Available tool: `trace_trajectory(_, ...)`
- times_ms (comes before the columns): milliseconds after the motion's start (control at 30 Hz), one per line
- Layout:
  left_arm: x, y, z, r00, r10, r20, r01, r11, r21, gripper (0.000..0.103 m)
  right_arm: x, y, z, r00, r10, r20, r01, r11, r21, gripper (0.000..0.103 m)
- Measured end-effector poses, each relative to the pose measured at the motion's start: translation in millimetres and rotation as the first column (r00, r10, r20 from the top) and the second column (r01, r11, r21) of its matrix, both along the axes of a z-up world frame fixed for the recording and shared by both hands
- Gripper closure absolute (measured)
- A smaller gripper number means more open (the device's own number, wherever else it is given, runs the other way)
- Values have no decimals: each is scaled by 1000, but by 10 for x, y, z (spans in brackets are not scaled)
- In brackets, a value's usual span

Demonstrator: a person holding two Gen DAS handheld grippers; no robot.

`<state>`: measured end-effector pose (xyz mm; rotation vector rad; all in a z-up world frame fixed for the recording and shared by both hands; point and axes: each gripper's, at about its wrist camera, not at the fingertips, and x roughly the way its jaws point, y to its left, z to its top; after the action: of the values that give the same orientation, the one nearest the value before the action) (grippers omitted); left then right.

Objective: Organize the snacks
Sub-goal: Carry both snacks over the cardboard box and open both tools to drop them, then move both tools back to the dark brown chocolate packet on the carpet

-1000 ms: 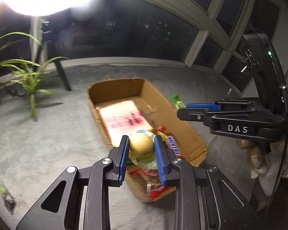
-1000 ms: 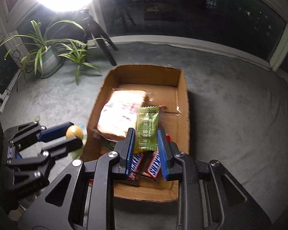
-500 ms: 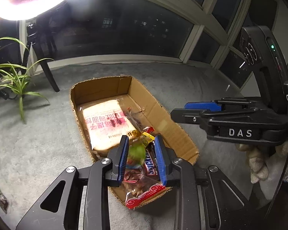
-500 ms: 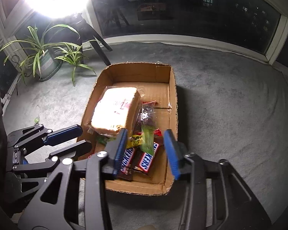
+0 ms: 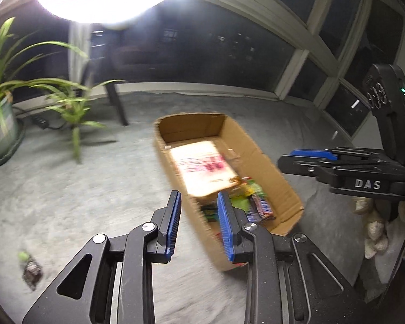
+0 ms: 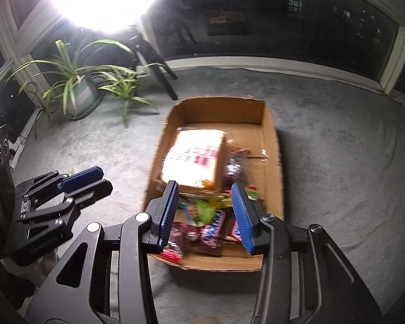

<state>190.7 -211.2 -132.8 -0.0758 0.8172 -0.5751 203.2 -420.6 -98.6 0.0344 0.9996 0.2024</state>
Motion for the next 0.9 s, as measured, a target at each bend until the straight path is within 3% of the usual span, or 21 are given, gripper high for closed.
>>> trace_trajectory(367,-126,1123,-113,992,125,-27,-124,992,36,77,-90,712,6,995,99,2,-99,995,12,61)
trace_trajectory(567,-125,1895,-408,964,240,-111,-233,970,71,77,-155,1041,-207,991,128,-45,-126,992,30,61)
trace_trajectory(900,-64,2153,-736,959,213,-188,-204,977,65,77,-274,1355,-497,984,137,-113,-137,991,12,61)
